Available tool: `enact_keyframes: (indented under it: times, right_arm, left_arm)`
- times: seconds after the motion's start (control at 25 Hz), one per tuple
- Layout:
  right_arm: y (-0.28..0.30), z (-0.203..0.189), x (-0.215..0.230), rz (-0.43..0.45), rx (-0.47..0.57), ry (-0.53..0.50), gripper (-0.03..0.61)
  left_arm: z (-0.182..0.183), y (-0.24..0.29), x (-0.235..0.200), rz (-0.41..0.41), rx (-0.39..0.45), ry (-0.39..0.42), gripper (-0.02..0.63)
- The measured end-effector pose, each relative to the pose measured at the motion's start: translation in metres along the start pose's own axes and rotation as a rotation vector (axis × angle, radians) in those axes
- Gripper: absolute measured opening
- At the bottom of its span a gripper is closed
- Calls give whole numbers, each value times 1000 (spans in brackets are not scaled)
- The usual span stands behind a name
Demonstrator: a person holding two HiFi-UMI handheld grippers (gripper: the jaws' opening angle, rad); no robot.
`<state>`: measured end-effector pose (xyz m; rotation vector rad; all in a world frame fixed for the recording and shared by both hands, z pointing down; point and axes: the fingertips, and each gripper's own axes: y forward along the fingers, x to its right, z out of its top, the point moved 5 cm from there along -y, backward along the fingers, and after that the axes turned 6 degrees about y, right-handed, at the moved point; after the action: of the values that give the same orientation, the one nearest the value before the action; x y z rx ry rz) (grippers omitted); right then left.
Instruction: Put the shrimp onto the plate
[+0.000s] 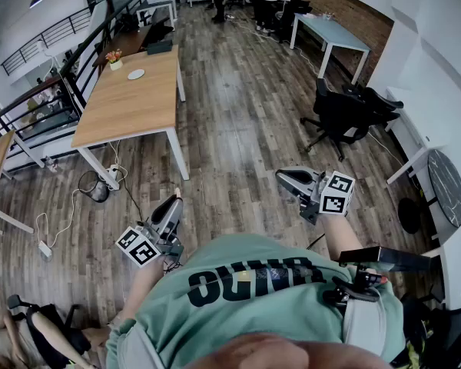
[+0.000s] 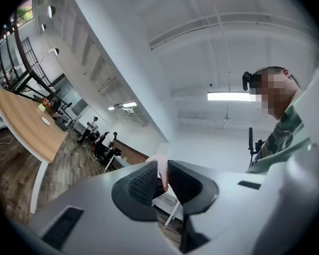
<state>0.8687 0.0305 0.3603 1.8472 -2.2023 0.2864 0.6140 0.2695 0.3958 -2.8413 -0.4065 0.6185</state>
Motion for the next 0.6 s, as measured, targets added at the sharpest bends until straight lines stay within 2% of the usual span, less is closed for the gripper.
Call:
enact_keyframes:
  times: [0.6]
  right_arm:
    - [-2, -2, 2, -2, 24, 2, 6]
  left_arm:
    - [3, 5, -1, -15, -13, 15, 63]
